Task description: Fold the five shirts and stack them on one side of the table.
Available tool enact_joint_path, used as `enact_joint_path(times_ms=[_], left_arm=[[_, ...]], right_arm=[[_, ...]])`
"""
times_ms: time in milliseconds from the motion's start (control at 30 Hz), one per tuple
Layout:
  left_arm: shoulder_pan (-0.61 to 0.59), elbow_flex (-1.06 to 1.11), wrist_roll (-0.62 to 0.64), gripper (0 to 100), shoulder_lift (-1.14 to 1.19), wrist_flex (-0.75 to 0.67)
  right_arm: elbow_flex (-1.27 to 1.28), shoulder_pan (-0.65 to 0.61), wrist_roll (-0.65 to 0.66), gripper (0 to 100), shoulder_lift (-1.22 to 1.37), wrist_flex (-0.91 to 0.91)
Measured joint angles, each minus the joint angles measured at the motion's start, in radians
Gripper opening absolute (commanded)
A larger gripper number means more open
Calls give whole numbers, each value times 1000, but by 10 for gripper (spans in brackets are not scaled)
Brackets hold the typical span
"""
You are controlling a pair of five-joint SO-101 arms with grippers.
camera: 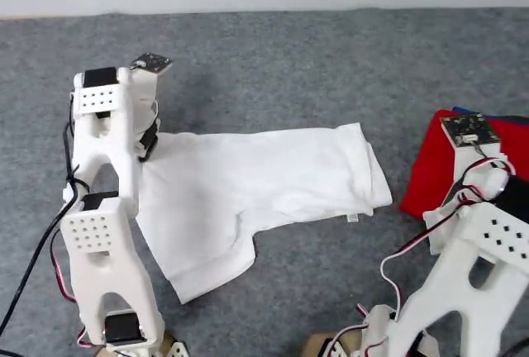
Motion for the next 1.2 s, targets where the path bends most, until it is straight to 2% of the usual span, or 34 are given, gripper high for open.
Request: enact_joint_path(times_ms=[233,433,867,1200], left_arm=[[-2,0,-29,186,0,25],[-2,0,-44,192,0,28],[-2,-86,-55,189,-57,37],[-46,-91,-61,187,-178,37]], right_arm=[[0,0,0,29,0,0],[0,-12,0,29,0,0],[0,-196,-66,30,5,-5],[0,-245,-160,30,270,-124]])
